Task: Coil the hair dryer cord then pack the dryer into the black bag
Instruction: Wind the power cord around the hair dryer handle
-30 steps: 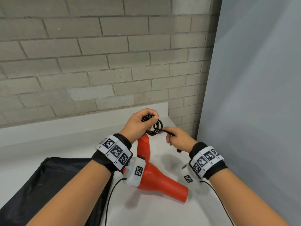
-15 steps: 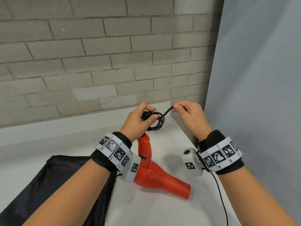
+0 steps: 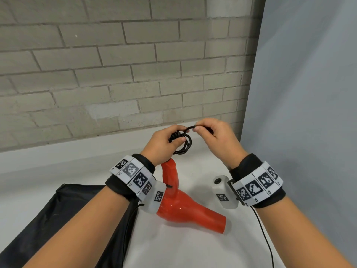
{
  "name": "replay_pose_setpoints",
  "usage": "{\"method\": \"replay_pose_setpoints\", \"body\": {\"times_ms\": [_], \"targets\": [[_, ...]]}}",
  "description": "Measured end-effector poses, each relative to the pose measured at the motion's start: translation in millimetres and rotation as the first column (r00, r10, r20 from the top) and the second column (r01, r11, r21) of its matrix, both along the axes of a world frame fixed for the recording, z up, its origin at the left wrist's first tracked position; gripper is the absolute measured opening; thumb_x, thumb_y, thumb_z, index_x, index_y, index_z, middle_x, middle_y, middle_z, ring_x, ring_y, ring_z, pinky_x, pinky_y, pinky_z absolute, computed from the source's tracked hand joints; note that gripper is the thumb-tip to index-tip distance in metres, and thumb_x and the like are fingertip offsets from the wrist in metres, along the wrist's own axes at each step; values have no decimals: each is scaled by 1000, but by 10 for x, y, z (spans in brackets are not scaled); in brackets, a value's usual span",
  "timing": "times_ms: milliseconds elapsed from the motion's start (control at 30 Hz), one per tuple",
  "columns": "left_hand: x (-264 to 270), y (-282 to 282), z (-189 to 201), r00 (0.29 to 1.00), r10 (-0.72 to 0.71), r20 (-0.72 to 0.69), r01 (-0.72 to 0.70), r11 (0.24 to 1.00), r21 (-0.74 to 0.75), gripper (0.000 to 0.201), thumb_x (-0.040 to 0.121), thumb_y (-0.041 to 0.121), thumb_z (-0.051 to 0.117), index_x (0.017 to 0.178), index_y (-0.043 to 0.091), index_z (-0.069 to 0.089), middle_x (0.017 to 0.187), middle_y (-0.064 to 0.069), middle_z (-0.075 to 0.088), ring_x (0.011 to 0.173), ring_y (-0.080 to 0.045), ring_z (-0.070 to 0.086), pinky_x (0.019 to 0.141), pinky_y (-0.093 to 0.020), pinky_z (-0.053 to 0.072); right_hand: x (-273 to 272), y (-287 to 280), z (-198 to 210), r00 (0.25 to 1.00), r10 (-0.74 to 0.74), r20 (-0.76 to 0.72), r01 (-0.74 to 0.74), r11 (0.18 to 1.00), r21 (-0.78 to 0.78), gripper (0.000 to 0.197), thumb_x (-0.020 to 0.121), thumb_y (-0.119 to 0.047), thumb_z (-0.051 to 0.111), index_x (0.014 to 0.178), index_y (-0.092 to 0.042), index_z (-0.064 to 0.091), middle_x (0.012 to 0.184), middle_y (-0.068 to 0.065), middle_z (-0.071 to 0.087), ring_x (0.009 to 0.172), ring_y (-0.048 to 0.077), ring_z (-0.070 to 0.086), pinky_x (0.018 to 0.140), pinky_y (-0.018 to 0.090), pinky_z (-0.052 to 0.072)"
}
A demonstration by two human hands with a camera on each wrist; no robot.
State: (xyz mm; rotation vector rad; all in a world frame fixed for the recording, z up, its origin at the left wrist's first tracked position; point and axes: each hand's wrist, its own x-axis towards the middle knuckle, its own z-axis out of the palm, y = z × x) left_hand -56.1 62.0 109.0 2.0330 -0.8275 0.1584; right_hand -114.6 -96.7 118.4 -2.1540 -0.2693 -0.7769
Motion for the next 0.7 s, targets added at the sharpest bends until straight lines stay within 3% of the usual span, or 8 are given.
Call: {"method": "replay_pose_setpoints", "body": {"times_ms": [67, 200, 300, 367, 467, 567, 633, 700], "targets": [[36, 11, -24, 997, 72, -20, -73, 995, -66, 24, 87, 14, 56, 109, 24, 59, 96, 3, 59, 83, -10, 56, 77, -15, 47, 23, -82, -93, 985, 32, -170, -28, 999, 26, 16, 92, -15, 50, 90, -10, 65, 64, -5, 50, 54, 2, 45, 51, 10, 37], [77, 52, -31, 993, 120, -23, -122, 981, -149, 22, 86, 8, 56, 107, 13, 61, 94, 0, 59, 74, -5, 55, 66, -3, 43, 97, -234, -349, 915, -27, -402, 8, 999, -49, 18, 89, -2, 51, 90, -10, 67, 76, -6, 55, 65, 13, 54, 59, 16, 44], [72, 33, -42, 991, 130, -20, -132, 978, -160, 21, 84, 8, 58, 104, 14, 63, 100, 1, 58, 90, -13, 55, 84, -25, 48, 107, -256, -416, 920, -68, -386, 38, 996, -84, 17, 86, 1, 54, 89, -8, 69, 82, -8, 48, 62, 4, 47, 56, 1, 39], [72, 2, -52, 990, 135, -28, -138, 975, -174, 21, 85, 8, 57, 105, 14, 62, 101, -1, 57, 92, -17, 54, 85, -33, 49, 96, -240, -390, 918, -87, -386, 61, 995, -78, 17, 87, 0, 54, 84, -12, 65, 81, -4, 53, 63, 6, 49, 52, 4, 39], [82, -25, -70, 988, 146, -53, -154, 967, -202, 24, 88, 10, 53, 111, 15, 59, 102, -5, 56, 88, -19, 53, 77, -28, 49, 41, -187, -276, 965, -54, -258, 75, 994, 74, 18, 87, -1, 53, 78, -16, 57, 85, 4, 58, 64, 9, 57, 56, 9, 44], [65, -24, -76, 991, 130, -18, -131, 970, -204, 26, 90, 10, 49, 114, 15, 57, 107, -3, 55, 93, -16, 52, 81, -28, 49, -72, -59, -128, 994, 74, -79, -45, 946, 320, 26, 87, 2, 53, 76, -22, 55, 80, 3, 57, 56, 2, 62, 60, 12, 52], [34, -42, -67, 993, 114, 14, -110, 977, -182, 27, 91, 9, 47, 116, 14, 56, 106, 0, 53, 95, -14, 50, 82, -22, 45, -135, 66, -73, 983, 180, -29, -147, 878, 455, 26, 87, 3, 53, 77, -21, 54, 74, 0, 55, 59, 4, 64, 65, 21, 56], [26, -57, -64, 997, 80, -13, -81, 979, -186, 26, 92, 9, 44, 115, 16, 55, 107, -1, 53, 100, -16, 52, 90, -25, 43, -154, 183, -69, 979, 205, 5, -181, 851, 493, 25, 86, 5, 54, 77, -18, 53, 71, 0, 53, 65, 11, 63, 64, 19, 57]]}}
